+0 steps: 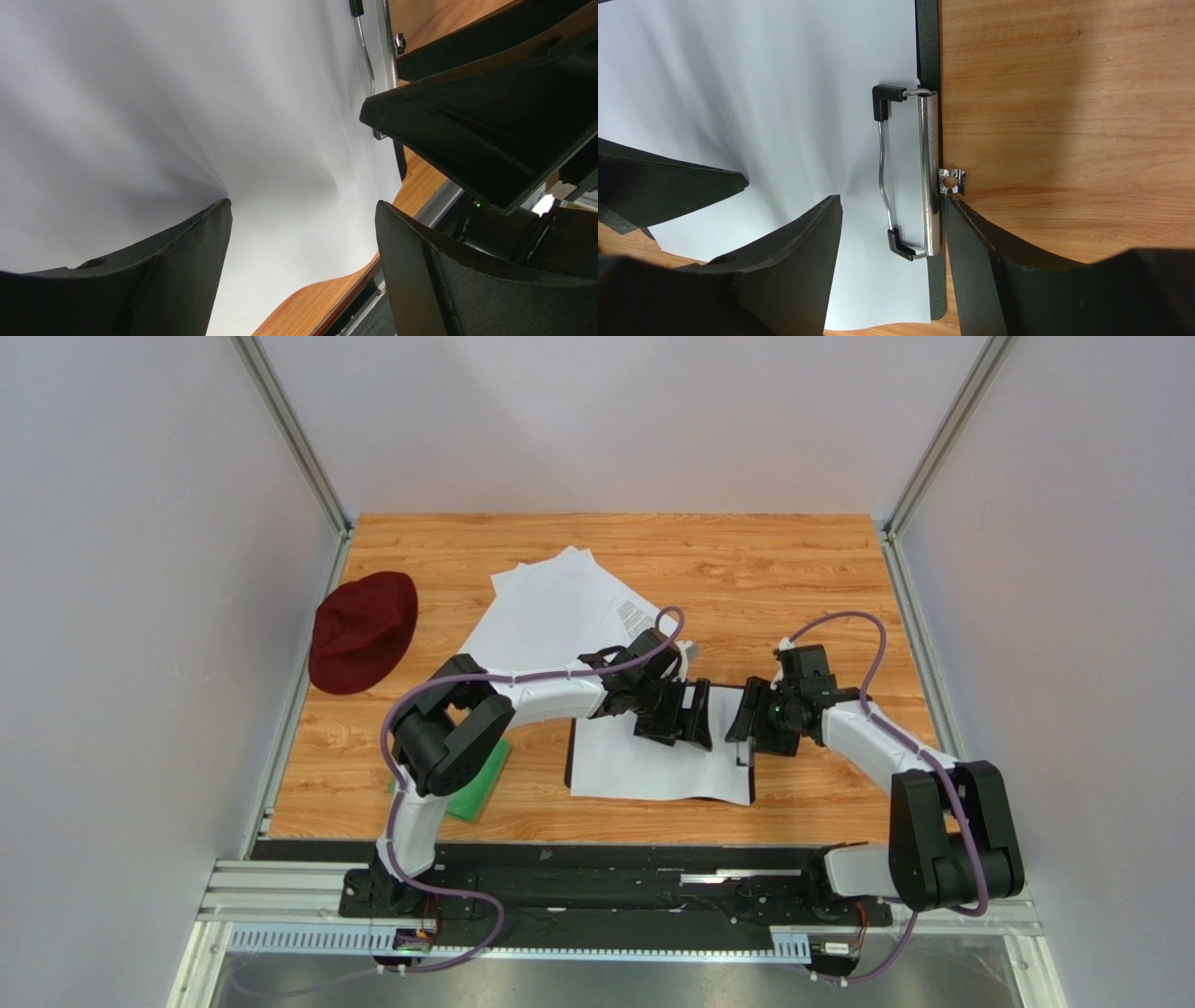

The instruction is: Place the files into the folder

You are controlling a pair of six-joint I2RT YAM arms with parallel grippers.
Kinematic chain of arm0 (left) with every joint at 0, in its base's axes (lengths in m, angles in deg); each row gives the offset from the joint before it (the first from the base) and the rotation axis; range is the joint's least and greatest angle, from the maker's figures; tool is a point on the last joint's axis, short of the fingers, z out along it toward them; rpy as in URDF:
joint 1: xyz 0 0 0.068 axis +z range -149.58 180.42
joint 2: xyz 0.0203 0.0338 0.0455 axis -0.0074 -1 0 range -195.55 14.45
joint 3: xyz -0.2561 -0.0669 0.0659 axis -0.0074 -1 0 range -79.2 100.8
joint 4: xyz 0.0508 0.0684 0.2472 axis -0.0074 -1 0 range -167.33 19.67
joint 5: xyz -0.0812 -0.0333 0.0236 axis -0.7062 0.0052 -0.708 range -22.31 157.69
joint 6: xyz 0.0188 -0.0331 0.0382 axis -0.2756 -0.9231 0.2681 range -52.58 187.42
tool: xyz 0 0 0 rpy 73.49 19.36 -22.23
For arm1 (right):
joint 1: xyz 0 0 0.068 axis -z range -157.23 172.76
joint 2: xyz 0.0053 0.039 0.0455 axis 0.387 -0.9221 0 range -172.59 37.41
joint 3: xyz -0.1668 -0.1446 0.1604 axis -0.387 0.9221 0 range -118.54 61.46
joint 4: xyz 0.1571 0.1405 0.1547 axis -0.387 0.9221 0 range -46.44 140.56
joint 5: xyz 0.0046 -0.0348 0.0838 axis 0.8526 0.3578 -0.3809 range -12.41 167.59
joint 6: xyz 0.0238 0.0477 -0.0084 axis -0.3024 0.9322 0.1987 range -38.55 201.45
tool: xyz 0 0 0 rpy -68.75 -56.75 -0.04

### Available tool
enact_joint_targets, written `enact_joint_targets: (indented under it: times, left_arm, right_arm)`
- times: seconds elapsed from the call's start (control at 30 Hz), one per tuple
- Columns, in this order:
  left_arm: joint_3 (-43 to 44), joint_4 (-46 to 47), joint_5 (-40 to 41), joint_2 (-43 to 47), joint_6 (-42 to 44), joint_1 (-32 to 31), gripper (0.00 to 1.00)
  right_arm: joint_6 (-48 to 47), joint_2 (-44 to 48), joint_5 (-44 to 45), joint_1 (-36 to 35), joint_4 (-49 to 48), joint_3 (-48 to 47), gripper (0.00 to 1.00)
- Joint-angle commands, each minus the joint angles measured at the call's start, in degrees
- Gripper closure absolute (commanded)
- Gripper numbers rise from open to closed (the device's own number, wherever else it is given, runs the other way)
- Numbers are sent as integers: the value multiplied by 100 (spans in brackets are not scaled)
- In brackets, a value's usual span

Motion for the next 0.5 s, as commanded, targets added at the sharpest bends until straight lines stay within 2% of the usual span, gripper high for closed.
enact_joint_targets:
  times: [0.0, 0.13, 0.2, 0.43, 0.47]
  left_arm:
    - [-127, -790, 348, 434, 344, 42, 13]
    - [-503, -1045, 629, 1445, 563, 130, 13]
    - [-697, -1151, 752, 1874, 642, 270, 13]
    - [-1743, -1099, 805, 2623, 731, 1017, 15]
    - [-1796, -1090, 761, 2659, 713, 1174, 15]
  right_arm:
    - [-214, -20, 321, -39, 281, -426, 40]
    - [-320, 16, 480, -179, 388, -558, 40]
    - [-320, -116, 866, -380, 589, -664, 40]
    - [-65, -791, 1710, -803, 809, -865, 40]
    - [-22, -854, 2085, -812, 1018, -945, 40]
